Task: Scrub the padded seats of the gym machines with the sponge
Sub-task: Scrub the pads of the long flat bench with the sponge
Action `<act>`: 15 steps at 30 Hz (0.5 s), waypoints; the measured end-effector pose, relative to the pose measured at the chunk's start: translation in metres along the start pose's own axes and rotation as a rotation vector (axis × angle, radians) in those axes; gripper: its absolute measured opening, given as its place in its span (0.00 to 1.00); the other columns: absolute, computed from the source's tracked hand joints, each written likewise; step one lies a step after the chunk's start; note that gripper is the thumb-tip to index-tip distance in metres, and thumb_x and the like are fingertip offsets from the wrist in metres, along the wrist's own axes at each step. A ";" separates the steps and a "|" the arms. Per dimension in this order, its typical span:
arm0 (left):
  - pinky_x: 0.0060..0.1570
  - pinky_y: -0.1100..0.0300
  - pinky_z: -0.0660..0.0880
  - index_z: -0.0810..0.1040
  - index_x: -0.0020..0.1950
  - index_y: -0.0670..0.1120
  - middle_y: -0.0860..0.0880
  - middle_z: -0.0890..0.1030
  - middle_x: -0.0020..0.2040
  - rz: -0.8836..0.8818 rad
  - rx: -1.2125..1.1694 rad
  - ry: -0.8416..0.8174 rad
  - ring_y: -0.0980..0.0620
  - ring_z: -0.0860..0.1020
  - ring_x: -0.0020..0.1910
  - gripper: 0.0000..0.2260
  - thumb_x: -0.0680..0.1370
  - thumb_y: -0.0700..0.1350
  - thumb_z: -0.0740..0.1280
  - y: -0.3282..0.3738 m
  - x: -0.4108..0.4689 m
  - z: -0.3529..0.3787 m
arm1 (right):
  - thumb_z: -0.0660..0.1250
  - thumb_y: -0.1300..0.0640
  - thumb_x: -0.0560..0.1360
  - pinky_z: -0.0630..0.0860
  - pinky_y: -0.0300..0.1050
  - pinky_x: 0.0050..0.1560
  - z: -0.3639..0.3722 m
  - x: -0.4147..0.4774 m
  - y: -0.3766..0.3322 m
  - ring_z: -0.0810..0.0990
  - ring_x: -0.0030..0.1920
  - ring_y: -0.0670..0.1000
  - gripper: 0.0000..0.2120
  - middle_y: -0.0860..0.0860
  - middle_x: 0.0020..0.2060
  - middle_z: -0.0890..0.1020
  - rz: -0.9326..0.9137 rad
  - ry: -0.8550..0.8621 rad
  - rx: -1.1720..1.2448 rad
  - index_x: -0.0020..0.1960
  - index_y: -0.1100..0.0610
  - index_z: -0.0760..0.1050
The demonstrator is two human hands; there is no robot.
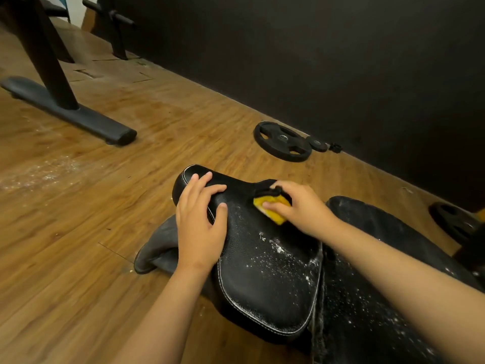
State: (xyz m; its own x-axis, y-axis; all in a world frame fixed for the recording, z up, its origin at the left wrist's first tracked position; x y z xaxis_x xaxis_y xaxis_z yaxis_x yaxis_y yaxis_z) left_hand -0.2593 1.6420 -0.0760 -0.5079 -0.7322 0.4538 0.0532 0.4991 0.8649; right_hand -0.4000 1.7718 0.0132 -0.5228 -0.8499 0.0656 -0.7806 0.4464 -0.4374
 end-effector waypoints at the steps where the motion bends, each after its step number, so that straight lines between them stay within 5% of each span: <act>1: 0.75 0.52 0.53 0.75 0.60 0.57 0.60 0.68 0.72 0.001 -0.004 0.001 0.62 0.55 0.76 0.13 0.77 0.47 0.61 0.000 0.000 0.000 | 0.69 0.51 0.75 0.73 0.44 0.50 -0.001 0.012 0.005 0.78 0.51 0.48 0.10 0.50 0.48 0.81 0.053 0.050 -0.039 0.53 0.56 0.78; 8: 0.74 0.62 0.52 0.72 0.69 0.50 0.56 0.68 0.73 -0.005 0.009 0.000 0.60 0.56 0.76 0.17 0.80 0.43 0.60 0.006 -0.006 -0.006 | 0.69 0.50 0.75 0.64 0.35 0.33 0.019 0.027 -0.022 0.73 0.37 0.44 0.11 0.47 0.36 0.76 0.069 0.210 -0.081 0.46 0.58 0.75; 11: 0.73 0.66 0.54 0.71 0.69 0.48 0.55 0.68 0.73 -0.137 -0.092 0.082 0.59 0.60 0.74 0.18 0.80 0.39 0.63 0.011 -0.027 -0.011 | 0.70 0.50 0.74 0.68 0.29 0.41 0.016 -0.009 -0.031 0.76 0.43 0.40 0.08 0.45 0.42 0.80 -0.041 0.080 0.013 0.50 0.52 0.77; 15: 0.68 0.58 0.65 0.72 0.66 0.53 0.53 0.72 0.67 -0.600 -0.485 0.235 0.56 0.69 0.68 0.13 0.81 0.42 0.61 0.036 -0.083 -0.001 | 0.72 0.52 0.73 0.74 0.39 0.52 0.013 -0.047 -0.037 0.78 0.50 0.41 0.10 0.45 0.47 0.80 -0.116 -0.092 0.029 0.53 0.50 0.79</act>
State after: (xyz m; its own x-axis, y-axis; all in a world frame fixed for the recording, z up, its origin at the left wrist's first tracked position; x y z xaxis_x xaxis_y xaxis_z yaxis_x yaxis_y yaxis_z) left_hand -0.2147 1.7205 -0.0824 -0.3770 -0.9170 -0.1306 0.2234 -0.2269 0.9480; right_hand -0.3421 1.7912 0.0152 -0.3947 -0.9181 0.0351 -0.8233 0.3365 -0.4572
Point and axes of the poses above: each hand's wrist, its own x-axis towards the middle knuckle, its own z-axis out of the palm, y = z × x, the point moved 1 cm from there along x, towards the middle knuckle
